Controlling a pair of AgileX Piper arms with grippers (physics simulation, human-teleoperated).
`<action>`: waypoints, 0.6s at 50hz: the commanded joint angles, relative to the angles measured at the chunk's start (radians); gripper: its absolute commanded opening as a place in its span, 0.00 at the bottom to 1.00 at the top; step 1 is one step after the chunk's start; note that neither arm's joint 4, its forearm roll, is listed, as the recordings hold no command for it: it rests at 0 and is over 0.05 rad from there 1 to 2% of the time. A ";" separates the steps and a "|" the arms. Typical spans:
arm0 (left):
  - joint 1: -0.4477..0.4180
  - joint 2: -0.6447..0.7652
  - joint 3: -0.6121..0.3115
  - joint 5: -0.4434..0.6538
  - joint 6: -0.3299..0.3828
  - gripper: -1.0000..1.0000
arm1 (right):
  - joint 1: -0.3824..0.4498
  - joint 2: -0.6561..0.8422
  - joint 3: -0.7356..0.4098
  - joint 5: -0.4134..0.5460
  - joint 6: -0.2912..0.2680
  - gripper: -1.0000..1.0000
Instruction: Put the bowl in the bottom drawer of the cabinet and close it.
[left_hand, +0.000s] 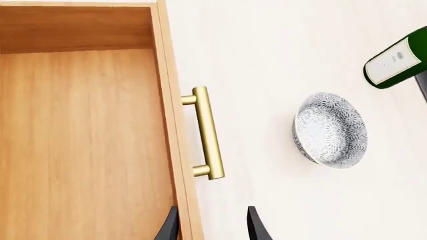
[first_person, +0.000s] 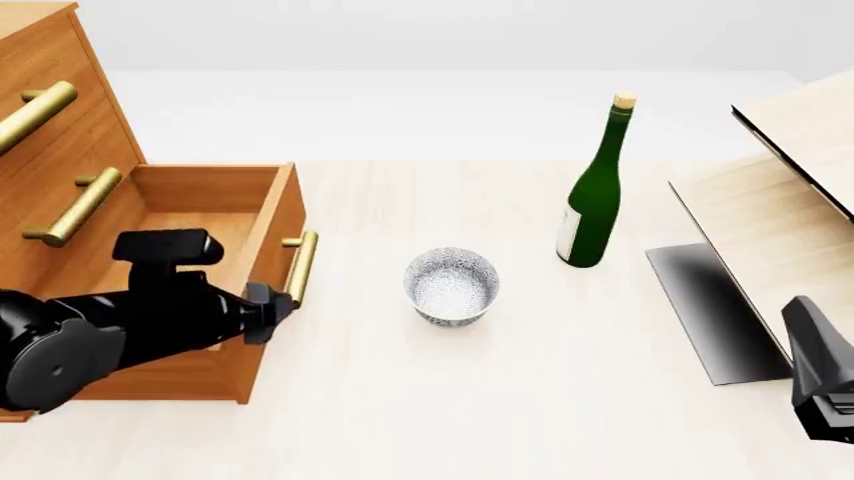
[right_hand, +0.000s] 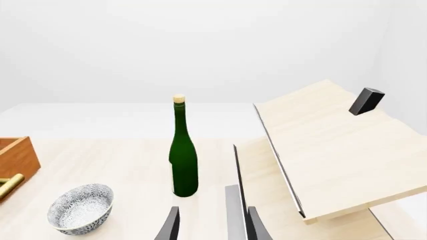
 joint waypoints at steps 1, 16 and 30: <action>-0.091 -0.021 -0.028 -0.021 -0.058 1.00 | 0.000 0.000 0.000 0.000 0.000 1.00; -0.061 -0.095 -0.038 0.042 -0.032 1.00 | 0.000 0.000 0.000 0.000 0.000 1.00; -0.024 -0.231 -0.030 0.130 -0.009 1.00 | 0.000 0.000 0.000 0.000 0.000 1.00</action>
